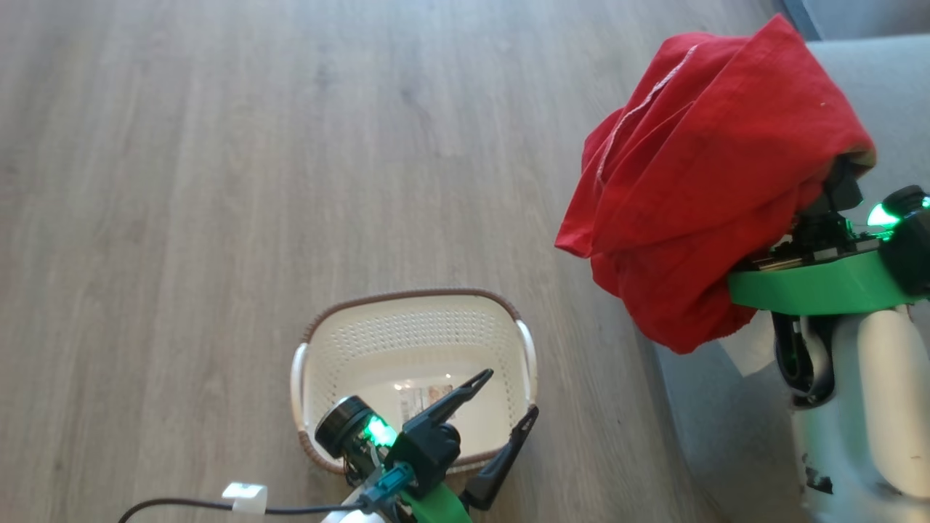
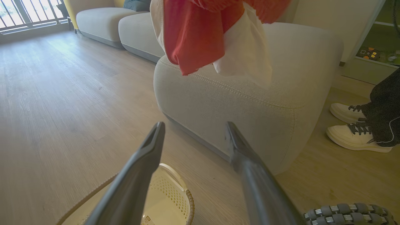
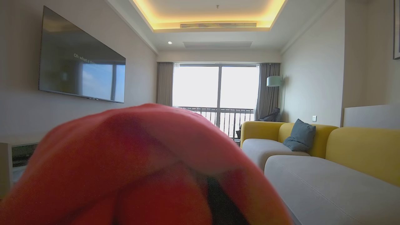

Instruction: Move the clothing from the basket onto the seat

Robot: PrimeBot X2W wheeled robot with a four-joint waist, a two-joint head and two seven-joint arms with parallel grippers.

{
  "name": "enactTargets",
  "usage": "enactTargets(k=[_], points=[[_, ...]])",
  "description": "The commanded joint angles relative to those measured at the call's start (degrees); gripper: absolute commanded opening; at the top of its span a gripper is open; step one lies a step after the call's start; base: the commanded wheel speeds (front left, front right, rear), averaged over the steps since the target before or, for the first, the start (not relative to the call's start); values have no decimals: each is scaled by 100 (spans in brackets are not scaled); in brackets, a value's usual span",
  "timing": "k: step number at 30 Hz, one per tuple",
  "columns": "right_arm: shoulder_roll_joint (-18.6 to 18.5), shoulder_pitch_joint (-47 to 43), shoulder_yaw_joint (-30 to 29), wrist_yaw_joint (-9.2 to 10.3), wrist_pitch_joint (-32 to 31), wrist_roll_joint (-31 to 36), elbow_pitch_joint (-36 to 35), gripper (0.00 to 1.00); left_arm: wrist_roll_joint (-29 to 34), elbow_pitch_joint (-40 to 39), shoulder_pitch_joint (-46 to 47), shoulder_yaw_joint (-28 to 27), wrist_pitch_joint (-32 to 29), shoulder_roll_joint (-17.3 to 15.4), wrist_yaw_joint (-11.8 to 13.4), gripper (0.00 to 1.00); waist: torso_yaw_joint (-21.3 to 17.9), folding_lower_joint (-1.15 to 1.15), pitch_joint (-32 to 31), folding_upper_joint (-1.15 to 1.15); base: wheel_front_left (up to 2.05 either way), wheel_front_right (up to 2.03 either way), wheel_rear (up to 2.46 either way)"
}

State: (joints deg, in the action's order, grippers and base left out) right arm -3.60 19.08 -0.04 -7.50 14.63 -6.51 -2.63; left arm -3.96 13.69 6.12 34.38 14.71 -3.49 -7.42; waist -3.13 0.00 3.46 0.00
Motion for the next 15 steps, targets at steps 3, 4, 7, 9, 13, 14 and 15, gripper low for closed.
enactTargets(k=[3,4,7,9,13,14,15], points=[[72,254,41,1,37,-11,-306,0,64,-244,347,-145,29,40,-6,100,-308,0,241,0,0,0,0],[72,275,31,1,37,-13,-330,0,71,-250,376,-141,29,27,-6,100,-392,0,293,0,0,0,0],[72,337,11,1,37,-7,-386,0,86,-267,468,-129,29,-30,-6,100,-686,0,424,0,0,0,0],[72,365,-22,1,37,-10,-427,0,95,-277,527,-114,29,-69,-6,100,-895,0,498,0,0,0,0],[72,387,-113,1,37,-47,-486,0,100,-291,617,-87,29,-128,-6,100,-1322,0,565,0,0,0,0],[72,387,-122,1,37,-49,-489,0,105,-302,629,-84,29,-141,-6,100,-1434,0,568,0,0,0,0],[72,392,-117,1,37,-49,-491,0,106,-314,634,-91,29,-152,-6,100,-1557,0,567,0,0,0,0]])
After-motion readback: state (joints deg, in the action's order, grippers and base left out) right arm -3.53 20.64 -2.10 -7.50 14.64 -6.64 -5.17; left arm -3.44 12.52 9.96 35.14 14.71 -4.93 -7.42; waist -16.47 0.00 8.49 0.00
